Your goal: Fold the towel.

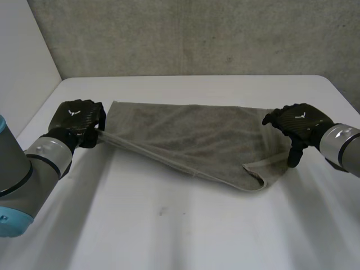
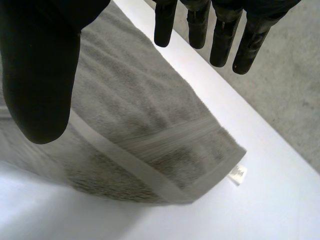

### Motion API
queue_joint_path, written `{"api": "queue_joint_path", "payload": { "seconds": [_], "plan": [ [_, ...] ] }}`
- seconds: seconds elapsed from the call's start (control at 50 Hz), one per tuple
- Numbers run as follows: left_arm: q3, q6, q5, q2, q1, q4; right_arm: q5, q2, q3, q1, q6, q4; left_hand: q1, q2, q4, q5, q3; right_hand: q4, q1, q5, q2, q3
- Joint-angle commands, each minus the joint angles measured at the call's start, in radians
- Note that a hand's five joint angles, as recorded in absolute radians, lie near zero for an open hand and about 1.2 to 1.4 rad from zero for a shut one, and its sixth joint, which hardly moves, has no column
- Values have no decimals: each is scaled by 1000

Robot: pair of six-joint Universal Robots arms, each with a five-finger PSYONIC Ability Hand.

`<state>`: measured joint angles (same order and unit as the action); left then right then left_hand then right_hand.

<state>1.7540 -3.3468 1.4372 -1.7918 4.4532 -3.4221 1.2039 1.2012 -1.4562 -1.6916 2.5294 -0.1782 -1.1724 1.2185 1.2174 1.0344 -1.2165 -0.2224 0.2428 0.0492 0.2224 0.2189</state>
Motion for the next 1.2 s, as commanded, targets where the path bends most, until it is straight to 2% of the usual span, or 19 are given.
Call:
{"api": "queue_joint_path", "payload": {
  "seconds": [0.02,0.08,0.22,0.44,0.6,0.72,0.88,0.92,1.04,1.06,1.08,1.1,1.2],
  "plan": [
    [12,1,0,-6,1,0,-106,-51,60,41,-213,-21,-224,178,179,187,-180,-115,95,114,115,119],
    [16,3,0,-9,0,1,-147,-84,94,39,-279,-56,-224,178,179,187,-180,-206,185,204,206,209],
    [41,3,0,-9,0,-8,-266,-176,142,36,-369,-145,-224,178,179,187,-180,-206,186,205,206,210],
    [48,1,0,-11,1,-22,-270,-253,122,1,-610,-171,-224,178,179,187,-180,-209,189,208,209,212],
    [48,3,0,-15,1,-22,-271,-279,105,-14,-711,-179,-224,178,179,187,-180,-209,189,208,209,212],
    [48,3,0,-15,1,-22,-274,-279,100,-14,-724,-176,-224,178,179,187,-180,-244,224,243,244,248],
    [48,3,0,-15,3,-22,-259,-281,99,-11,-724,-173,-224,178,179,187,-180,-494,473,492,494,497],
    [48,3,0,-15,3,-22,-248,-279,99,-3,-718,-173,-224,178,179,187,-180,-666,646,665,666,670],
    [48,3,0,-15,8,-22,-211,-276,99,1,-712,-173,-224,178,179,187,-180,-867,846,865,867,870],
    [48,3,0,-15,9,-22,-199,-273,99,1,-710,-173,-224,178,179,187,-180,-995,974,993,995,998],
    [48,3,0,-15,9,-22,-199,-273,99,1,-710,-173,-224,178,179,187,-180,-996,975,994,996,999],
    [48,3,0,-17,9,-22,-192,-267,99,1,-707,-170,-224,178,179,187,-180,-1164,1144,1163,1164,1168],
    [48,3,0,-17,9,-22,-191,-249,91,0,-684,-168,-224,178,179,187,-180,-1174,1153,1173,1174,1177]
  ]
}}
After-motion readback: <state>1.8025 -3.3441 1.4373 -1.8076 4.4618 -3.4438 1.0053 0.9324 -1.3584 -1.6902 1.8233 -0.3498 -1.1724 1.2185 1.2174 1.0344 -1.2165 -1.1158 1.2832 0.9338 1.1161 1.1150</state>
